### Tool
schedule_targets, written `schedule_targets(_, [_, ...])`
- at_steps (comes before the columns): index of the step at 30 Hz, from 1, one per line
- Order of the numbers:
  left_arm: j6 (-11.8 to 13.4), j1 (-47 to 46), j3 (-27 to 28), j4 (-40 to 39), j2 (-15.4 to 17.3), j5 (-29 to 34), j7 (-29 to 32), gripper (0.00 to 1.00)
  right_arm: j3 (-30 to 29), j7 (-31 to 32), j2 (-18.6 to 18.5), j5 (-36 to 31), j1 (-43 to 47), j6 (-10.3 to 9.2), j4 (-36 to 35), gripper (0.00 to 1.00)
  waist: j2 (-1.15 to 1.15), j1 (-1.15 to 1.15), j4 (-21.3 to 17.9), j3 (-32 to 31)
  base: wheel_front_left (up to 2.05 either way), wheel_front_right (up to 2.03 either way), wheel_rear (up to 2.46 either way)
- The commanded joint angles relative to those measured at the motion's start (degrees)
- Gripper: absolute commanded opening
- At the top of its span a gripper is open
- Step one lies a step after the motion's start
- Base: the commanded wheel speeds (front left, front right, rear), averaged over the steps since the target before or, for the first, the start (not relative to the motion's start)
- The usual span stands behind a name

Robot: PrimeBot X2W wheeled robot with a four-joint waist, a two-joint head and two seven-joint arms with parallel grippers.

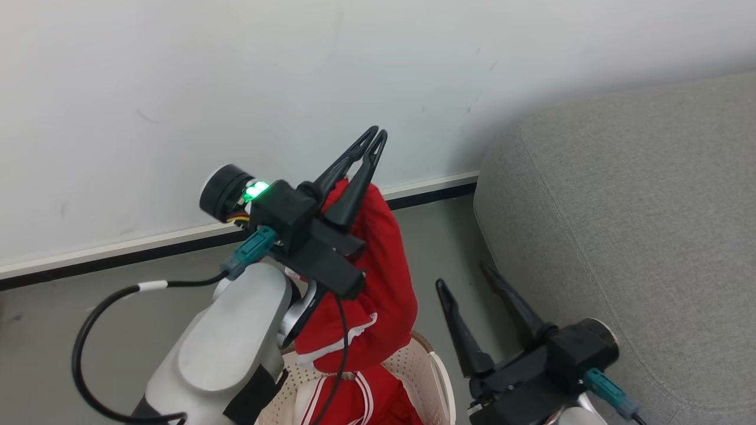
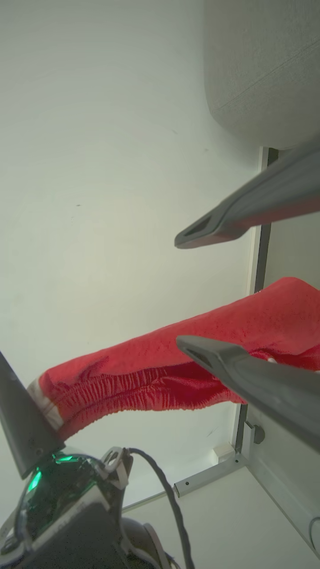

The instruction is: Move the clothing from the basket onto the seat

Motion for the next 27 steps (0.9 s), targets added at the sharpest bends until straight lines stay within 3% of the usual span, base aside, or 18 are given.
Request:
schedule_targets(1, [-0.36,-1.23,-0.36,0.07,-0.38,-0.59,-0.24,0.00,1.01,-0.04,-0.19,0.71,-0.78,0.04,0.92,1.00,-0.01,-0.01,-0.14,0.09,0.00,0.00,0.00])
schedule_targets(10, [-0.46,-4.07,-4.28,0.35,-1.31,-2.02,0.37,0.00,2.57,-0.05,1.45,1.59,-5.67,0.04,7.61,1.00,-0.01,-0.01,-0.47,-0.91,0.00,0.00,0.00])
schedule_targets(24, [0.03,-1.43,-11.84,-2.72,-1.53,-7.09,4.34,0.00,0.97,-0.05,2.87,0.39,-5.92,0.04,9.99,1.00,-0.01,-0.01,1.66,-1.60,0.00,0.00,0.00])
schedule_targets(25, [0.03,-1.48,-12.14,-2.92,-1.55,-7.22,4.35,0.00,1.11,-0.05,3.05,0.55,-6.01,0.04,10.19,0.86,-0.01,-0.01,1.77,-1.70,0.00,0.00,0.00])
schedule_targets(26, [0.01,-1.50,-12.54,-3.10,-1.57,-7.28,4.50,0.00,1.73,-0.04,3.12,1.08,-5.89,0.04,10.90,0.23,-0.01,-0.01,1.86,-1.80,0.00,0.00,0.00])
schedule_targets(27, [0.09,-1.38,-12.85,-3.28,-1.54,-7.40,4.69,0.00,2.16,-0.04,3.06,1.02,-5.98,0.04,11.40,0.00,-0.01,-0.01,1.93,-1.92,0.00,0.00,0.00])
